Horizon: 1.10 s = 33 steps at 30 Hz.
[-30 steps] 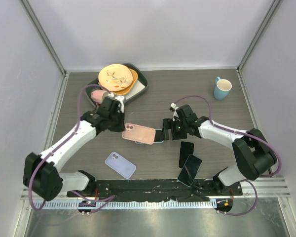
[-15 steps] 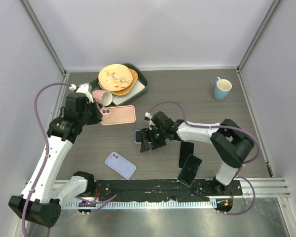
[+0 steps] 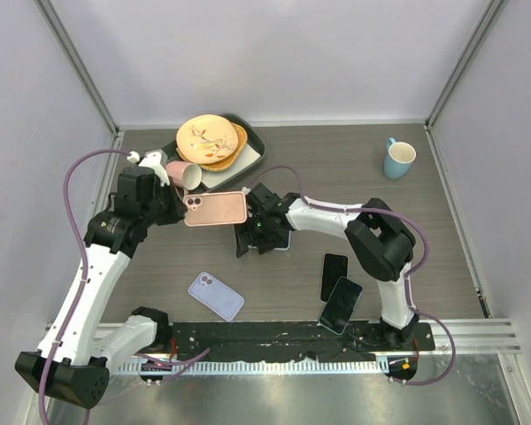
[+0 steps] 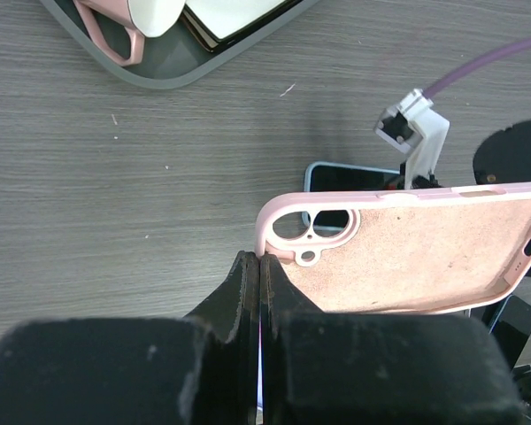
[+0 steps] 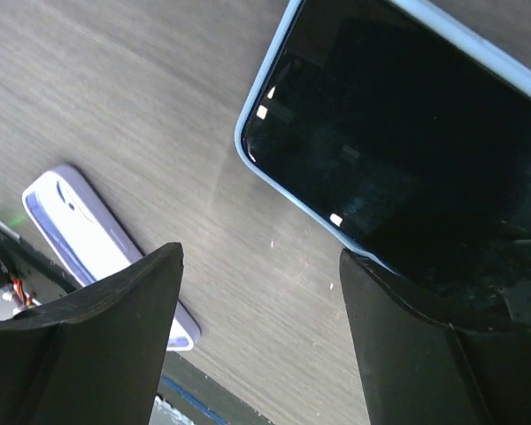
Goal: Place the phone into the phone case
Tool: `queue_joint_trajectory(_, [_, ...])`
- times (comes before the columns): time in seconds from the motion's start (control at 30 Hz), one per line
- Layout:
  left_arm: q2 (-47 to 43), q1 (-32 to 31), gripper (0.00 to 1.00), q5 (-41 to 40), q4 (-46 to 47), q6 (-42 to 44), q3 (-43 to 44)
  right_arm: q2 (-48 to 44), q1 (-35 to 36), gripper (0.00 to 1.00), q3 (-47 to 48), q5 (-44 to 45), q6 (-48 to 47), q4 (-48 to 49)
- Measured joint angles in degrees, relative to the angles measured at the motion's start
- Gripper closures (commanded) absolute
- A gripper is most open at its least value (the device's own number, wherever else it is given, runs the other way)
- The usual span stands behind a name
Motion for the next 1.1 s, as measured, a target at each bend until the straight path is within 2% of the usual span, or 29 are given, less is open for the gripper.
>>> queue_joint_trajectory(0.23, [0.0,0.0,1.00,0.0,-0.2,0.3,-0.1,5.3,-2.7,0.21,8.4,3.5,-2.3,-2.5])
queue_joint_trajectory(0.47, [0.0,0.0,1.00,1.1,-0.1,0.3,-1.6,7.7,-12.0,0.21,12.1,9.5,-7.1,-0.3])
queue_joint_trajectory(0.6, [0.8,0.0,1.00,2.3,-0.1,0.3,-2.7,7.6,-15.1,0.21,12.1,8.7,-9.4,0.1])
queue_joint_trajectory(0.9, [2.3,0.0,1.00,4.8,0.7,0.3,-3.4,1.1,-14.9,0.21,3.0,0.9,-9.5,1.8])
queue_joint_trajectory(1.1, [3.4,0.0,1.00,8.3,2.1,0.1,-5.9,-8.2,-20.3,0.22,-4.7,-2.2,-7.3,3.5])
